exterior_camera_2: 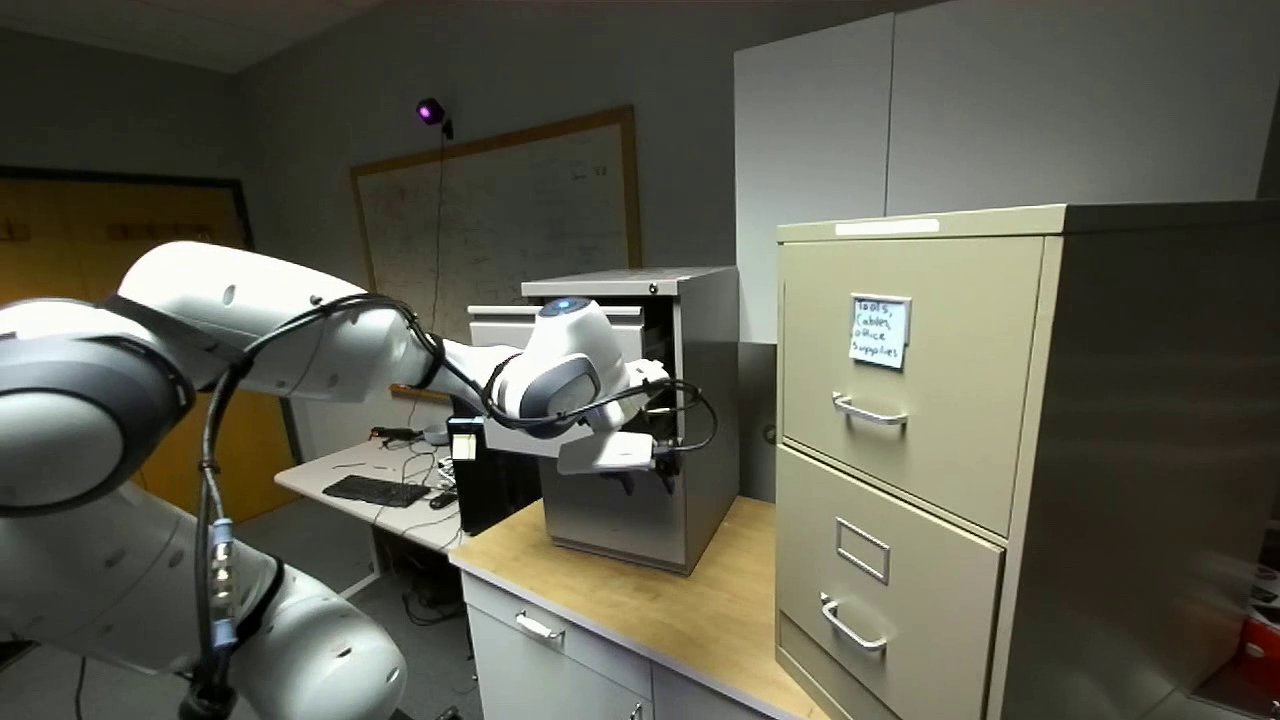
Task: Close the top drawer of the cabinet at the right
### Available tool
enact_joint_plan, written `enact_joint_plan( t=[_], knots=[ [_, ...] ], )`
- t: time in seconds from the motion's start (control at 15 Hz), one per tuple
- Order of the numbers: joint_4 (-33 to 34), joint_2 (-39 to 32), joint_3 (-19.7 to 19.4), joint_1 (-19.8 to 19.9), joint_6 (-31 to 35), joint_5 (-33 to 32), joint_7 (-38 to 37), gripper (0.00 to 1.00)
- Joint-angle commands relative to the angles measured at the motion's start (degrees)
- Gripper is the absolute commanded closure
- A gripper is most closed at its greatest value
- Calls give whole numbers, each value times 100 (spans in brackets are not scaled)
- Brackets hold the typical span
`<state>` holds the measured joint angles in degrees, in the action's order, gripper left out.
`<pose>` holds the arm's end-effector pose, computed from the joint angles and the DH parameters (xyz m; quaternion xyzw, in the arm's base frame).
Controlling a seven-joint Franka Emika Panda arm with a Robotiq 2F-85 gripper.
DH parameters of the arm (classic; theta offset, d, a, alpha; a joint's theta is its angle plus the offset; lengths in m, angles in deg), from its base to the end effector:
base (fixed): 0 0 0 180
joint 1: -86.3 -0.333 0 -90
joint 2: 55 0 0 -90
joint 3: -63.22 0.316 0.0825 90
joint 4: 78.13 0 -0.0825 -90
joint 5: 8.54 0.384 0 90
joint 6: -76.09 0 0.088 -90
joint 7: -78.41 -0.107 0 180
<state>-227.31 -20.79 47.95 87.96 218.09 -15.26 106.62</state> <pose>0.3848 -0.1225 0.4897 0.9638 0.1370 0.2215 0.0576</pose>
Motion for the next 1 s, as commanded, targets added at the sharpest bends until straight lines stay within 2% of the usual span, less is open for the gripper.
enact_joint_plan(
  t=[0.0, 0.33, 0.6, 0.93],
  knots=[
    [359, 53, 211, -281, 23, 198, -50, 57],
    [630, 225, 335, -754, 347, 538, -2, 95],
    [697, 335, 463, -1005, 608, 605, -85, 100],
    [729, 520, 882, -939, 660, 845, -1073, 100]
  ],
)
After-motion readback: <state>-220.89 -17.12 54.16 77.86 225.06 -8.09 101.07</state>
